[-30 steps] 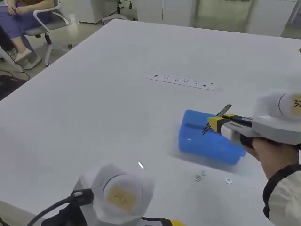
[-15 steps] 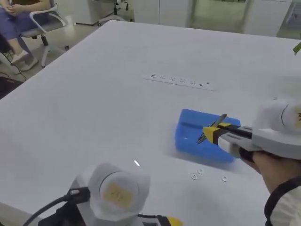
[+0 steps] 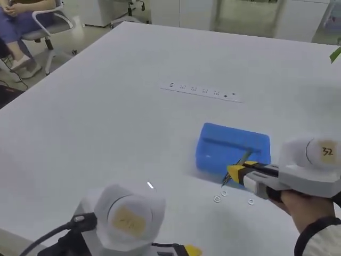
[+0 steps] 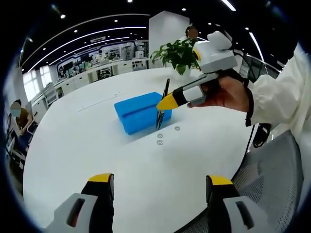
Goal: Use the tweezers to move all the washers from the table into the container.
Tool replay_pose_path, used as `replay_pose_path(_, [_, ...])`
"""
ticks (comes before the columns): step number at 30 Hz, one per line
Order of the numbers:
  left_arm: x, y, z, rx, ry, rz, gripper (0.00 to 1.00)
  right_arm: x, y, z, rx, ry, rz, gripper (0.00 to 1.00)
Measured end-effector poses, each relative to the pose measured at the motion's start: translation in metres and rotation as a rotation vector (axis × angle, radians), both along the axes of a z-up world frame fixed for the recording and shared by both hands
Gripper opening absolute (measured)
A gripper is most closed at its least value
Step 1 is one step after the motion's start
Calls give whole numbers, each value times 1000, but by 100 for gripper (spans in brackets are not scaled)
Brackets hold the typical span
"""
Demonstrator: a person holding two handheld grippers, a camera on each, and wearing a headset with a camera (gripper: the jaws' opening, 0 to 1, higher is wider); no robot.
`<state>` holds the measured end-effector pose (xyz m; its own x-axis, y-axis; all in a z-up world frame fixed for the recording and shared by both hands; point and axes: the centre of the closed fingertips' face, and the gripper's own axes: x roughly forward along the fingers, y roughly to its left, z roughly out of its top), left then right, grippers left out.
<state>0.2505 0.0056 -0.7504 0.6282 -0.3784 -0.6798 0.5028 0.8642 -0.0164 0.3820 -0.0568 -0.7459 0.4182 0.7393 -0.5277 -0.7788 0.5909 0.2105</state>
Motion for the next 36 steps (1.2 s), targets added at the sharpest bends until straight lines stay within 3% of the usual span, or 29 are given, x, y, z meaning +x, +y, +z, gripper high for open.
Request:
replay_pose_path(16, [1,-2,-4,6,11,-5,79,-18,1,-22,-31,60,22,4])
replay_pose_path(25, [0,-3,-4,10,12,-10,79,-20,5,-29,-53,57,24,4])
replay_pose_path(26, [0,-2,-4,10,11,-9,79,-20,5,-26,-38,46,19,4])
replay_pose_path(33, [-2,-3,-5,12,13,-7,79,-23,4,-27,-76,15,33,3])
replay_pose_path(36, [-2,-4,-4,9,10,-6,79,-22,5,-27,-81,24,31,2])
